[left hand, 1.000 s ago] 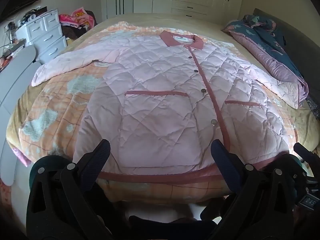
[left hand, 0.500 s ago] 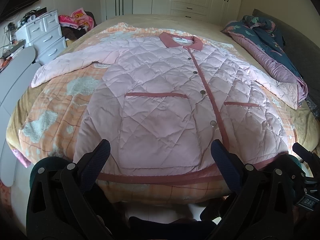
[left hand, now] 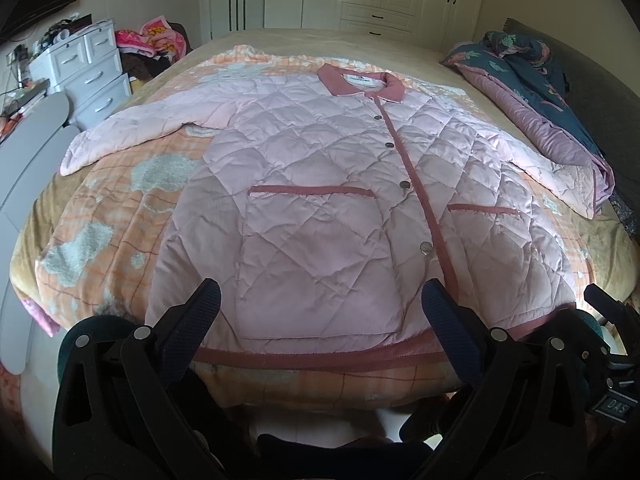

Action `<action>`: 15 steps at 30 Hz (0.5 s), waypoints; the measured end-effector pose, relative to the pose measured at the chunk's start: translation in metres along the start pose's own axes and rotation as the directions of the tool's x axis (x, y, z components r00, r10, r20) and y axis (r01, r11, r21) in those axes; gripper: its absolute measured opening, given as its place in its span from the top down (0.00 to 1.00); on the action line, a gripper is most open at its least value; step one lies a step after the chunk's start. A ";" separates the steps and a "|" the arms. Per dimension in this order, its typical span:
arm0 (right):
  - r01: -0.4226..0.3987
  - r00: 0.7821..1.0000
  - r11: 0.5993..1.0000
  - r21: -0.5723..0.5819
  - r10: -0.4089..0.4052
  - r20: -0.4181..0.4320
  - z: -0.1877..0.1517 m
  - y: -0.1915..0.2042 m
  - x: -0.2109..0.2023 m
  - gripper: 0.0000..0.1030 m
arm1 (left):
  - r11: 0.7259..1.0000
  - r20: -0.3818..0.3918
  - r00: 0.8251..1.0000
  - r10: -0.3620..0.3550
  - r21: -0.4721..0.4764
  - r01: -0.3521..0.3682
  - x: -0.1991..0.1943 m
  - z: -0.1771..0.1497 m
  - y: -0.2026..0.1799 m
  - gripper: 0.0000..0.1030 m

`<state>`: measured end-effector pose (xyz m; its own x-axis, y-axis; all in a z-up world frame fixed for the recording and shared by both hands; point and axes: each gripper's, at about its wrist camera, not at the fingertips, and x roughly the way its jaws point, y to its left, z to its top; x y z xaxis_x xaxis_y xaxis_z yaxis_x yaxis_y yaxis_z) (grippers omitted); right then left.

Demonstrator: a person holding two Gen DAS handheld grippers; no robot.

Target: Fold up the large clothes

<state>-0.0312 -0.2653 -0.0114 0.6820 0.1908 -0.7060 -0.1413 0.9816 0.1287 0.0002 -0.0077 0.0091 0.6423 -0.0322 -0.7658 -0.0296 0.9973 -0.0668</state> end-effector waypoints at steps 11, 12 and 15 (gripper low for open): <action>0.000 1.000 1.000 -0.002 0.000 -0.002 -0.001 0.001 0.002 0.04 | 1.000 -0.001 1.000 -0.003 0.001 0.003 0.003 0.003 -0.002 0.09; 0.000 1.000 1.000 -0.003 0.000 -0.003 -0.001 0.001 0.002 0.04 | 1.000 -0.002 1.000 -0.005 0.001 0.005 0.002 0.002 -0.002 0.09; -0.001 1.000 1.000 -0.003 0.001 -0.008 -0.001 0.001 0.004 0.04 | 1.000 -0.001 1.000 -0.013 -0.002 0.013 0.006 0.004 0.002 0.09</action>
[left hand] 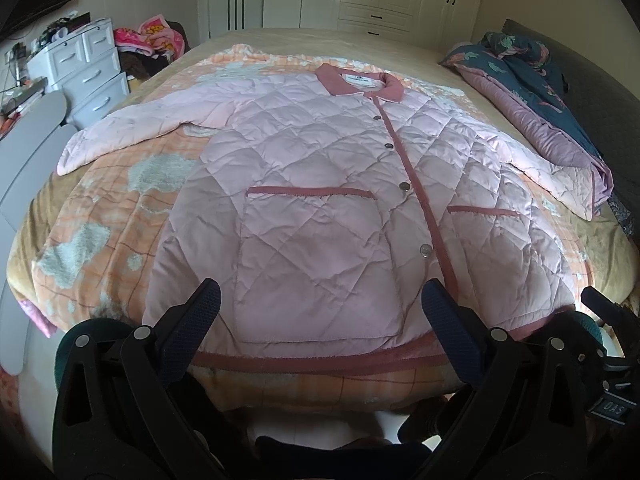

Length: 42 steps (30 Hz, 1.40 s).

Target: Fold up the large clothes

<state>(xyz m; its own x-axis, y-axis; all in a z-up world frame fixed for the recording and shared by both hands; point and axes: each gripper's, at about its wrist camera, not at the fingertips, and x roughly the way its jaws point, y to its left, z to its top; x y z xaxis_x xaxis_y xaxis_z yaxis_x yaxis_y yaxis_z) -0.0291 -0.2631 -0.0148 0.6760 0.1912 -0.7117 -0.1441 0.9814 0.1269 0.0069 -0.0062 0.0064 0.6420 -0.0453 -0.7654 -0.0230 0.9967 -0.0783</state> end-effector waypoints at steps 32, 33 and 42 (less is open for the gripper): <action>0.063 0.998 0.998 0.013 -0.063 0.020 0.101 -0.031 0.054 0.04 | 0.999 -0.033 0.998 -0.045 -0.026 0.044 0.066 0.093 0.004 0.09; 0.064 0.998 0.998 0.017 -0.064 0.021 0.106 -0.033 0.057 0.04 | 0.999 -0.022 0.999 -0.044 -0.022 0.043 0.068 0.099 0.002 0.09; 0.086 0.995 0.994 0.066 -0.089 0.042 0.156 -0.058 0.089 0.04 | 0.999 0.004 0.999 -0.047 -0.002 0.047 0.097 0.152 -0.019 0.09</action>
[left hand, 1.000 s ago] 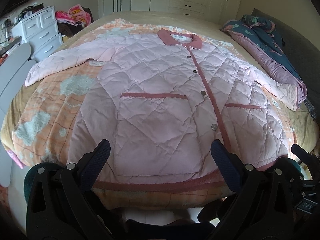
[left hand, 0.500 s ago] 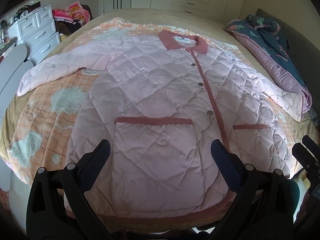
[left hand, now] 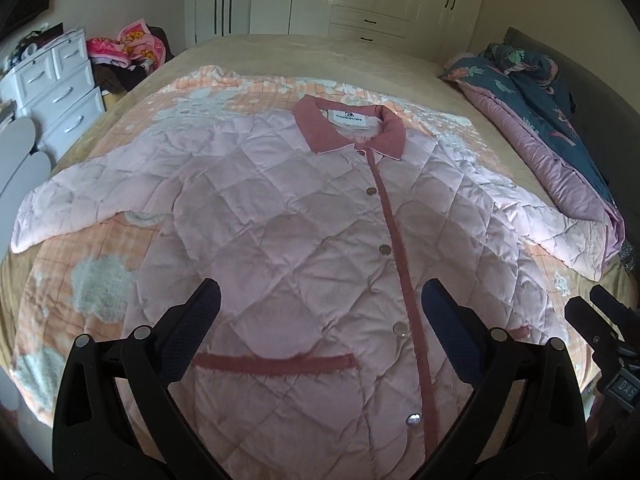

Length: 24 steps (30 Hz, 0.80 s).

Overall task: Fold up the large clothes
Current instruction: 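Move the right tool toward the jacket sleeve nearest it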

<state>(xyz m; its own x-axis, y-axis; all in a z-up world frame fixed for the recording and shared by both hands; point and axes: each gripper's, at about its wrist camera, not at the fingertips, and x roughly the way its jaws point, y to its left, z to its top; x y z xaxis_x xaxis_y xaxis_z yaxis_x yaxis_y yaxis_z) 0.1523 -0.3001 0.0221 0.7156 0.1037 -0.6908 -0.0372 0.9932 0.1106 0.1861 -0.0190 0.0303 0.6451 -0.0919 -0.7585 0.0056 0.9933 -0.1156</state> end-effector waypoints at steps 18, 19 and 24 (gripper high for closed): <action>0.136 0.989 0.972 0.194 -0.145 0.032 0.080 -0.087 0.067 0.04 | 0.998 -0.045 0.999 -0.026 0.052 0.028 0.083 0.057 -0.049 0.09; 0.135 0.989 0.967 0.216 -0.145 0.032 0.082 -0.095 0.071 0.04 | 0.998 -0.050 0.999 -0.021 0.052 0.024 0.088 0.059 -0.050 0.09; 0.126 0.991 0.918 0.376 -0.130 -0.015 0.077 -0.145 0.097 0.04 | 0.998 -0.073 0.997 -0.001 0.066 0.006 0.117 0.071 -0.062 0.09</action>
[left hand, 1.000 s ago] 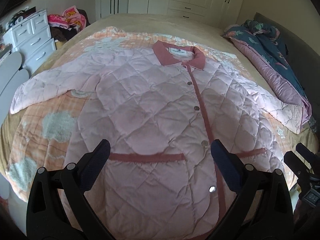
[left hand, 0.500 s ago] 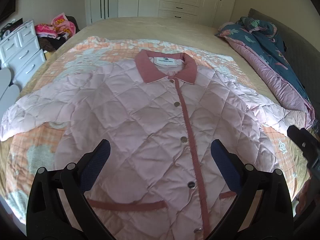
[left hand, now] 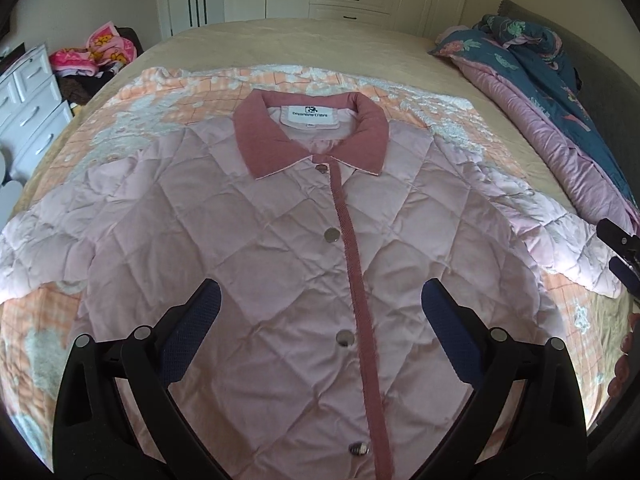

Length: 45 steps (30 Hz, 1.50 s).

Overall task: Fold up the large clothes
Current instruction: 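Move the right tool toward the jacket sleeve nearest it, then close the right gripper on the sleeve near its cuff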

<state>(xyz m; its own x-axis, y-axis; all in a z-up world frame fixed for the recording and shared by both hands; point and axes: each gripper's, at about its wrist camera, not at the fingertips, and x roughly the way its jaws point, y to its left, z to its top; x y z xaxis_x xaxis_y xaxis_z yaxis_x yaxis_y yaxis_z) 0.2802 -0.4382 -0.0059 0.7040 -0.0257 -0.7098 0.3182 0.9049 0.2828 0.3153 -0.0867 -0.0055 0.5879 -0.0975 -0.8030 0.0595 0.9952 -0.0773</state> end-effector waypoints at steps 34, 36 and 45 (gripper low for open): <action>0.119 0.966 0.658 0.743 -0.251 0.068 0.026 -0.295 0.069 0.70 | 0.999 -0.065 0.997 -0.030 -0.041 0.027 0.083 0.053 0.017 0.09; 0.075 0.963 0.723 0.686 -0.230 0.137 0.039 -0.280 0.055 0.77 | 0.999 -0.057 0.998 -0.031 -0.041 0.029 0.080 0.055 0.019 0.09; -0.019 0.938 0.926 0.377 -0.114 0.327 0.105 -0.184 0.004 0.85 | 0.998 -0.010 0.998 -0.059 -0.031 0.059 0.045 0.064 0.021 0.09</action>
<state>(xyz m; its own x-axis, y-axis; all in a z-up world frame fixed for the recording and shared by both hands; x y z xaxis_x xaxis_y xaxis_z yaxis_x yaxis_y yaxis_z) 0.2912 -0.6490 0.0072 0.8317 -0.2664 -0.4871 0.5209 0.6780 0.5186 0.3946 -0.0699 -0.0050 0.5752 -0.1560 -0.8030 0.0685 0.9874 -0.1428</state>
